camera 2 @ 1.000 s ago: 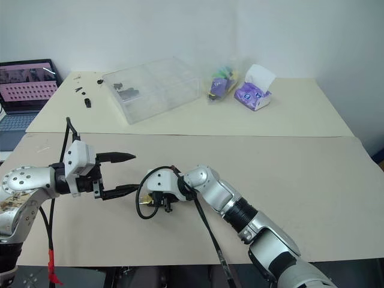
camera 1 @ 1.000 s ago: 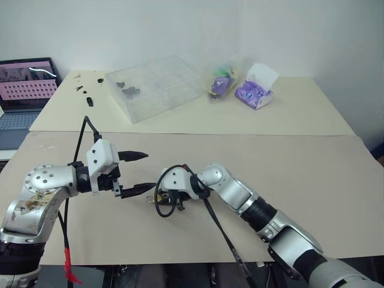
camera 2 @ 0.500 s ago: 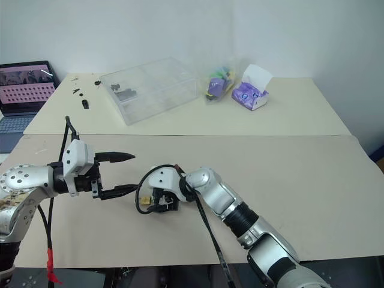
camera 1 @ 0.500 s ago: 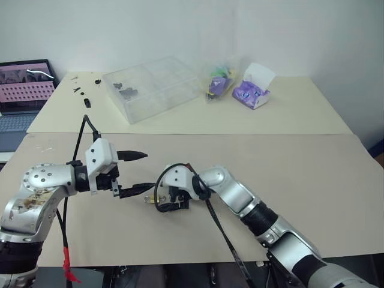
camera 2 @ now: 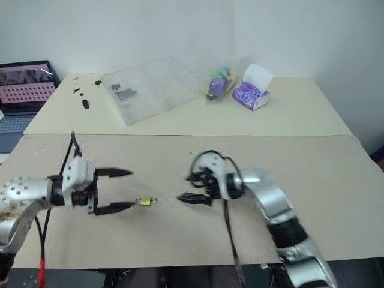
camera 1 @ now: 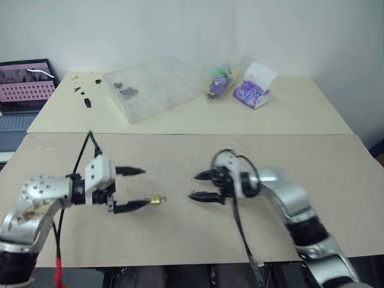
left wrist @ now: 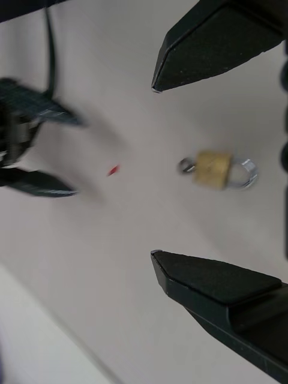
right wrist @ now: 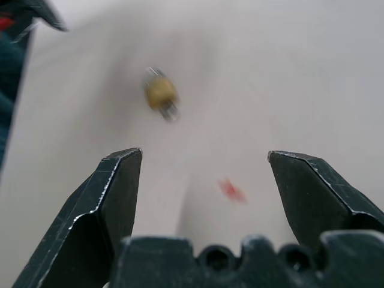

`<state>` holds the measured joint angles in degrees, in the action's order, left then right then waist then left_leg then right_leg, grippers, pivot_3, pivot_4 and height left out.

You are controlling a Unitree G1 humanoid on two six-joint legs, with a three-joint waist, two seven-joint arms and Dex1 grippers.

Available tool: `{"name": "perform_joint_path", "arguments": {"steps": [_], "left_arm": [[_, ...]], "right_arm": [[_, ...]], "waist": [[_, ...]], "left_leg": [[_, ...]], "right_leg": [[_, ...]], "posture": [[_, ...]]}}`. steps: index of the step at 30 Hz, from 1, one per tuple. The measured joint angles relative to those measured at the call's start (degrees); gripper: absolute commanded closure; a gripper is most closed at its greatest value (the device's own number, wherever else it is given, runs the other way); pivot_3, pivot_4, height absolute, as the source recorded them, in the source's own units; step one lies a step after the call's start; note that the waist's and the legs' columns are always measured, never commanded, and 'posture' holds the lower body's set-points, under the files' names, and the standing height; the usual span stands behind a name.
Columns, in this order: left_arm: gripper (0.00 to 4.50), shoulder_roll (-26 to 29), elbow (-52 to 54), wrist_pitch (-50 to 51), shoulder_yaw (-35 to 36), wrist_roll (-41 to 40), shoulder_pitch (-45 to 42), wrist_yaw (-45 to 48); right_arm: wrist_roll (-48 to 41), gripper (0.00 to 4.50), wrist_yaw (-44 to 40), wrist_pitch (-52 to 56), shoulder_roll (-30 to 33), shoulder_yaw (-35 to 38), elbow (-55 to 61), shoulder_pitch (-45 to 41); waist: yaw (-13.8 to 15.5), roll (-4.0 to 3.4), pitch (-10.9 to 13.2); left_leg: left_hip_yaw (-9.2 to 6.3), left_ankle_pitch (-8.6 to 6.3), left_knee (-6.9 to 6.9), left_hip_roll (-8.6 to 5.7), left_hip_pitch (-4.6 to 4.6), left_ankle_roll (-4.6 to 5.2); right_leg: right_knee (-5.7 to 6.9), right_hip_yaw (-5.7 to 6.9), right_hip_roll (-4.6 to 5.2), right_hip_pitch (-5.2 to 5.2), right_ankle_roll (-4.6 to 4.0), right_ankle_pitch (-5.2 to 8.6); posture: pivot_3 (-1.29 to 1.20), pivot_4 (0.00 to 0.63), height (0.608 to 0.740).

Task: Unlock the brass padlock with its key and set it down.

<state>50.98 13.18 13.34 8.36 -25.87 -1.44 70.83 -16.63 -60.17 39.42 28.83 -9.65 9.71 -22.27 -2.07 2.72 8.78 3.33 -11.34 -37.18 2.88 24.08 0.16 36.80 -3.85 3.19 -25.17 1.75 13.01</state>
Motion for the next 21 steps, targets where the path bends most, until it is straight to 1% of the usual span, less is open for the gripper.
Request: {"name": "perform_joint_path", "arguments": {"steps": [5, 8, 10, 15, 17, 21], "left_arm": [[0.0, -1.1, -5.8, -7.9, -3.0, 3.8, -0.6, 2.7], [0.0, -3.7, -12.1, -13.1, -6.3, 6.6, -5.1, 4.0], [0.0, -4.6, -15.4, -15.9, -7.7, 8.1, -7.3, 4.5], [0.0, -7.4, -29.8, -24.9, -11.6, 12.5, -14.6, 7.1], [0.0, -8.5, -34.1, -27.4, -12.5, 13.1, -16.7, 8.3], [0.0, -10.4, -39.3, -31.5, -13.7, 13.4, -20.0, 9.7]], "right_arm": [[-3.5, 0.55, 3.7, 1.2, 1.3, 6.5, 3.1, 5.9], [-5.8, 0.55, 6.8, 2.4, 1.3, 10.3, 6.8, 8.1], [-6.7, 0.55, 8.6, 2.7, 1.2, 11.2, 8.0, 8.5], [-10.4, 0.55, 15.6, 6.1, 0.4, 16.5, 14.2, 10.6], [-11.9, 0.55, 17.8, 7.2, 0.4, 18.9, 16.7, 11.1], [-14.5, 0.55, 21.4, 9.0, 0.4, 21.2, 20.4, 12.7]], "waist": [[-0.1, -0.01, 0.0], [0.1, -0.01, 0.0], [0.2, -0.01, 0.0], [0.6, -0.01, 0.0], [0.9, -0.01, 0.0], [1.4, -0.08, -0.1]], "left_leg": [[0.02, 0.0, -0.01, 0.03, -0.11, 0.0], [0.03, 0.01, -0.03, 0.02, -0.22, 0.0], [0.02, 0.01, -0.03, 0.01, -0.21, 0.01], [0.03, 0.0, -0.03, -0.01, -0.13, 0.01], [0.01, 0.01, -0.03, -0.03, -0.09, 0.01], [-0.01, 0.01, -0.06, -0.04, -0.11, 0.01]], "right_leg": [[0.04, 0.0, -0.01, 0.04, -0.03, 0.2], [0.01, -0.01, -0.01, 0.17, 0.09, 0.18], [0.01, -0.01, 0.0, 0.18, 0.21, 0.08], [0.01, -0.04, -0.01, 0.14, 0.12, -0.02], [0.0, -0.04, -0.01, 0.15, 0.12, -0.02], [0.01, -0.04, 0.0, 0.2, 0.19, -0.03]], "posture": [[0.0, 0.15, 0.74], [0.0, 0.15, 0.74], [0.0, 0.15, 0.74], [0.0, 0.15, 0.74], [0.0, 0.15, 0.74], [0.0, 0.15, 0.74]]}}
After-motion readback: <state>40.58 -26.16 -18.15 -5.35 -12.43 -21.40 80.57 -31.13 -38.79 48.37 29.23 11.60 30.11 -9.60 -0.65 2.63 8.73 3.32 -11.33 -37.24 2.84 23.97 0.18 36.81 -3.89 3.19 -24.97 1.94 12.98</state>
